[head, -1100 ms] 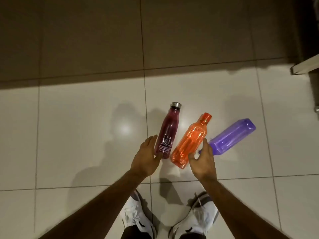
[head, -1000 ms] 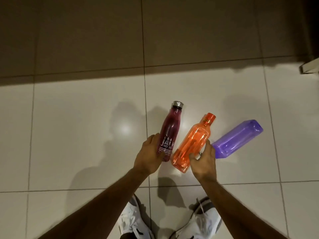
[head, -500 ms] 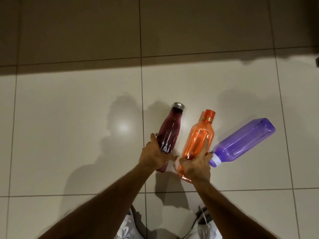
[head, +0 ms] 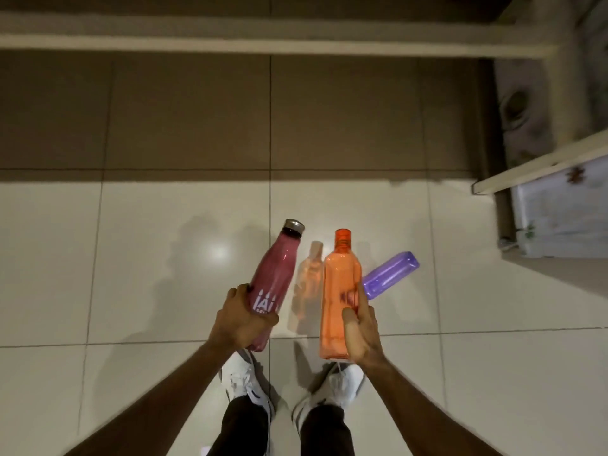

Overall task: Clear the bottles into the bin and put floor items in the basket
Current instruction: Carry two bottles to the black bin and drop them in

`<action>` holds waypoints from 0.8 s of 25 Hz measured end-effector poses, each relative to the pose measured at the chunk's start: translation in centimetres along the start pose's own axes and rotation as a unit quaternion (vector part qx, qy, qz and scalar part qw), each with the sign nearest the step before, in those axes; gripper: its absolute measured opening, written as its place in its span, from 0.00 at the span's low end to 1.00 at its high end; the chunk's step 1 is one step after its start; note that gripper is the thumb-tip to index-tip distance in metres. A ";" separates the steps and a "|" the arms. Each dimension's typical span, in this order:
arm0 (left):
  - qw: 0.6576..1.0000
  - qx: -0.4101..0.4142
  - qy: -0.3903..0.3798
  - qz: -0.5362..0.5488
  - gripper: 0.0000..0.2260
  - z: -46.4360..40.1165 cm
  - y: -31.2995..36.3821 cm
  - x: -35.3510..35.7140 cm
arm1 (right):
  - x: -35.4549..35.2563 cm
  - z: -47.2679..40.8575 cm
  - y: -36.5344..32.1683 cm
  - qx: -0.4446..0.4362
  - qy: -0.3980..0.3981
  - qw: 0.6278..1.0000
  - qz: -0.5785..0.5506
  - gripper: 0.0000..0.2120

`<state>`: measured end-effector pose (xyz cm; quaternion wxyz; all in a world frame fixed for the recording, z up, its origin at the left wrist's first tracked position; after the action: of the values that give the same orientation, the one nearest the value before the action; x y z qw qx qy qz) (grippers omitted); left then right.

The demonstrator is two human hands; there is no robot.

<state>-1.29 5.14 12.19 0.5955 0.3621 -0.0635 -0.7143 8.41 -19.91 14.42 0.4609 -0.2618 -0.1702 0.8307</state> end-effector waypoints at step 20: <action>0.938 0.059 0.233 0.248 0.35 50.9 15.9 -25.8 | -10.4 47.6 -29.0 -0.156 -0.259 0.935 0.188 0.30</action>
<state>-17.99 6.41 69.04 0.7292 0.5260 -0.0530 -0.4345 4.37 -15.83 70.85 0.1901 -0.1331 -0.3588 0.9041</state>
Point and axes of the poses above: each hand's wrist, its own z-axis away from the middle knuckle, its own x-axis out of the palm, y = z × x, the point moved 4 cm from there along -z, towards the middle knuckle, and after that the axes turned 3 degrees about x, right-handed, at the moved point
